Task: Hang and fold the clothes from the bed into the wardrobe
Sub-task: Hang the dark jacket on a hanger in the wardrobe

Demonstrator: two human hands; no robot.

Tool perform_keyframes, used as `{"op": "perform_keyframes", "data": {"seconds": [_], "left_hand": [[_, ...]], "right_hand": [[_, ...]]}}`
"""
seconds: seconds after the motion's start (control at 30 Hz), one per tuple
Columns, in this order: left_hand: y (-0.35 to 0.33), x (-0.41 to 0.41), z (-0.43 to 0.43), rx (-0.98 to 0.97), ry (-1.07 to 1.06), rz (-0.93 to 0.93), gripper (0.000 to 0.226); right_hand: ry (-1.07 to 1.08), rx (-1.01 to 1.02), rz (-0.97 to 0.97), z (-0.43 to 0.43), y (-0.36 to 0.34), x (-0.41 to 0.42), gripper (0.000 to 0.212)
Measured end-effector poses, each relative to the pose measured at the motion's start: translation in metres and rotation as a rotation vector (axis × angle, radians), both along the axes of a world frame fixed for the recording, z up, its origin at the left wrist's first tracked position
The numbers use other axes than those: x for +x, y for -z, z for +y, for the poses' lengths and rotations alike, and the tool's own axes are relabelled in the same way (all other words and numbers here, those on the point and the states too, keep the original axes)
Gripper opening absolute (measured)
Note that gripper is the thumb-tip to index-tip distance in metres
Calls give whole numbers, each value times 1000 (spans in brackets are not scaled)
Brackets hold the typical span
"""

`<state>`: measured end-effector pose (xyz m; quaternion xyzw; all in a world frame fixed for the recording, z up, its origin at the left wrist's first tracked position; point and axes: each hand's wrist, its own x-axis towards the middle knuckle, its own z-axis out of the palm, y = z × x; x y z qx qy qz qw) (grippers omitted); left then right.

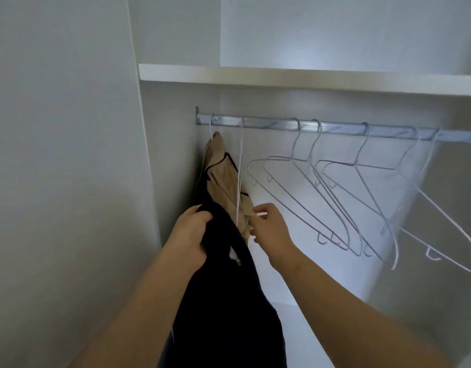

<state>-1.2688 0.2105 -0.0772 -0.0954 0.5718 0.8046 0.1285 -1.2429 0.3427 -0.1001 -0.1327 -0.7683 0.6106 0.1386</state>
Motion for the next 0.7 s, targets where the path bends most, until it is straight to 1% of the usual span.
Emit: {"op": "perform_keyframes", "data": {"seconds": [0.1, 0.2, 0.23, 0.3, 0.37, 0.47, 0.6, 0.7], "left_hand": [[3, -28, 2, 0, 17, -27, 35], [3, -48, 5, 6, -34, -48, 36], [3, -51, 5, -1, -55, -41, 35], [4, -56, 5, 18, -65, -62, 35], [6, -58, 4, 45, -51, -109, 36], [6, -61, 3, 85, -75, -140, 34], [2, -57, 14, 113, -80, -146, 35], [3, -53, 21, 137, -80, -135, 37]], "right_hand": [[78, -38, -7, -7, 3, -37, 25], [10, -117, -105, -10, 4, -64, 44], [-30, -147, -147, -12, 4, -70, 46], [-72, -222, -187, -14, 6, -78, 35], [-76, -283, -168, -12, 6, -83, 28], [-22, -282, -150, -4, 2, -84, 21], [25, -293, -95, 16, -7, -85, 32], [-12, -303, -48, 26, -15, -79, 30]]}}
